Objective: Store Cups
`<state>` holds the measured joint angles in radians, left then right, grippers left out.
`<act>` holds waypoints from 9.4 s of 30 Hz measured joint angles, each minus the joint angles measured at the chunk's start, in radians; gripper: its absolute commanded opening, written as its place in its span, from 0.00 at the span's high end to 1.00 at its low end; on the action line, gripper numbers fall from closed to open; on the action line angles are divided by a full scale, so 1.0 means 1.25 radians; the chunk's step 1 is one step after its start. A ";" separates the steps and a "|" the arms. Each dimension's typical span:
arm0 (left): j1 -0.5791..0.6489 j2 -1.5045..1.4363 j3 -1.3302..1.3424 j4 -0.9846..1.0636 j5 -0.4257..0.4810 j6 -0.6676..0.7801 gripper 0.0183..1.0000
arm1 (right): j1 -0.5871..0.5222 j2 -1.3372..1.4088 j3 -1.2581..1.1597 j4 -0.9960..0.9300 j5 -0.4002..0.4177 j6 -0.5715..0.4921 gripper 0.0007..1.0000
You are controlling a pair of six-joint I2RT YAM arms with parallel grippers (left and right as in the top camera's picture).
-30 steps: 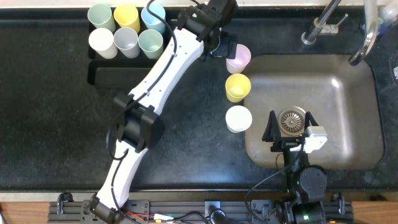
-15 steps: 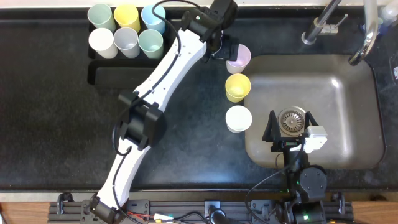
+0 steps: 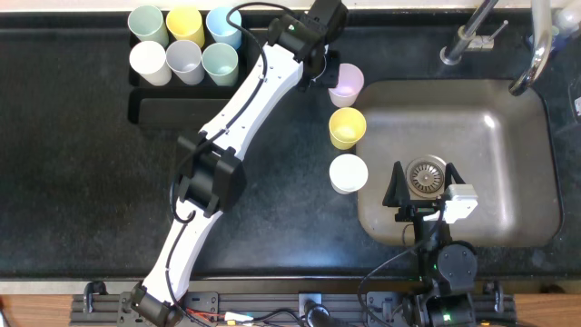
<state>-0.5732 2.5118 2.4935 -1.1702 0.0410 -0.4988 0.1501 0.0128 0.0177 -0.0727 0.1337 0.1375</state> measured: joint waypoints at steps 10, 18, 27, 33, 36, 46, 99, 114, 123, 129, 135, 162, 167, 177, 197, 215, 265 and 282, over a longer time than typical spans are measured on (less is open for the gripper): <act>0.013 -0.010 0.007 0.006 0.011 0.000 0.98 | 0.000 0.000 0.000 0.000 0.000 0.000 0.00; 0.106 -0.241 0.006 -0.133 -0.046 -0.028 0.98 | 0.000 0.000 0.000 0.000 0.000 0.000 0.00; 0.453 -0.710 -0.358 -0.136 -0.104 -0.120 0.98 | 0.000 0.000 0.000 0.000 0.000 0.000 0.00; 0.570 -0.745 -0.699 -0.009 -0.060 -0.141 0.98 | 0.000 0.000 0.000 0.000 0.001 0.000 0.00; 0.574 -0.712 -0.734 0.010 -0.060 -0.144 0.98 | 0.000 0.000 0.000 0.000 0.000 0.000 0.00; 0.592 -0.661 -0.734 0.054 -0.076 -0.175 0.98 | 0.000 0.000 0.000 0.001 0.000 0.000 0.00; 0.619 -0.478 -0.733 0.157 -0.081 -0.230 0.02 | 0.000 0.000 0.000 0.000 0.000 0.000 0.00; 0.404 -0.696 -0.705 0.151 -0.093 -0.197 0.00 | 0.000 0.000 0.000 0.001 0.000 0.001 0.00; 0.056 -0.598 -0.705 0.277 -0.130 -0.182 0.00 | 0.000 0.000 0.000 0.000 0.000 0.000 0.01; -0.049 -0.533 -0.705 0.313 -0.104 -0.182 0.00 | 0.000 0.000 0.000 0.001 0.000 0.000 0.00; -0.085 -0.515 -0.705 0.316 -0.067 -0.186 0.00 | 0.000 0.000 0.000 0.001 0.000 0.000 0.01; -0.113 -0.414 -0.705 0.300 0.001 -0.213 0.00 | 0.000 0.000 0.000 0.000 0.000 0.001 0.00; -0.113 -0.410 -0.704 0.319 0.001 -0.225 0.14 | 0.000 0.000 0.000 0.000 0.000 0.000 0.00; -0.103 -0.410 -0.703 0.333 0.000 -0.231 0.98 | 0.000 0.000 0.000 0.000 0.000 0.000 0.00; 0.182 -0.594 -0.688 0.170 -0.051 -0.280 0.98 | 0.000 0.000 0.000 0.000 0.000 0.000 0.00; 0.424 -0.584 -0.685 0.026 -0.067 -0.309 0.98 | 0.000 0.000 0.000 0.000 0.000 0.000 0.00; 0.424 -0.566 -0.688 0.020 -0.121 -0.312 0.00 | 0.000 0.000 0.000 0.001 0.000 0.000 0.00; 0.424 -1.291 -1.155 -0.012 -0.238 -0.292 0.00 | 0.000 0.000 0.000 0.001 0.000 0.000 0.00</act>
<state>-0.0437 0.8982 1.0492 -1.1851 -0.2562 -0.8642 0.1501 0.0132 0.0177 -0.0715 0.1341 0.1375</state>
